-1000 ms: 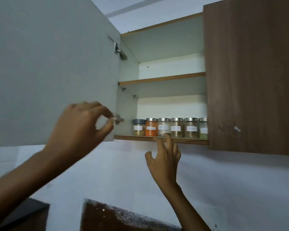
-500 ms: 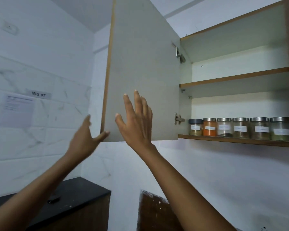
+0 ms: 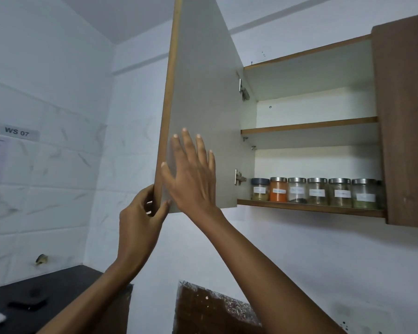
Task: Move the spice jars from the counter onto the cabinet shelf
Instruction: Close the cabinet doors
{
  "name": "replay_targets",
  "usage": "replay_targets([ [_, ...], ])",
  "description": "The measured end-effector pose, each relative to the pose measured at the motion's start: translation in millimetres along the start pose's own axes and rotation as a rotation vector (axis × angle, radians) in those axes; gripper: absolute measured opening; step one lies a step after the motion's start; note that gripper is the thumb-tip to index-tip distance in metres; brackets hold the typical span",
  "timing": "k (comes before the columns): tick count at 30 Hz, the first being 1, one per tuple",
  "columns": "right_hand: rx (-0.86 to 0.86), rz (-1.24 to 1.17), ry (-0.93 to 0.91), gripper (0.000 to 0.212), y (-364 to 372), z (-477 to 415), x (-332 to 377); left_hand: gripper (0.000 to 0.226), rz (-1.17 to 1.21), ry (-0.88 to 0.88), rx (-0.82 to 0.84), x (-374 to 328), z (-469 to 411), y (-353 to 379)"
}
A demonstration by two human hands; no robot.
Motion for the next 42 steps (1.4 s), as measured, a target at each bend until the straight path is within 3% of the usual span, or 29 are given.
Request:
replay_targets([
  [13, -0.267, -0.024, 0.044, 0.051, -86.7, 53.5, -82.4, 0.043, 0.255, 0.250, 0.095, -73.5, 55.7, 84.1],
  [21, -0.335, 0.025, 0.085, 0.050, -136.3, 81.9, -155.3, 0.055, 0.155, 0.397, 0.095, -109.6, 83.2, 155.3],
  [30, -0.268, -0.001, 0.292, 0.072, -166.4, 112.4, -249.4, 0.061, 0.116, 0.415, 0.178, -141.9, 114.1, 251.1],
  [42, -0.207, 0.321, 0.220, 0.066, -182.4, 140.7, -348.2, 0.061, 0.020, 0.450, 0.130, -152.6, 131.5, 350.9],
])
Point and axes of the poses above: each hand's wrist, its own z-axis away from the middle knuckle, its own y-axis out of the palm, x = y × z, the point moved 1 cm from there along -z, towards the middle knuckle, and after that the axes turned 5 degrees about -y, right-handed, at the moved point
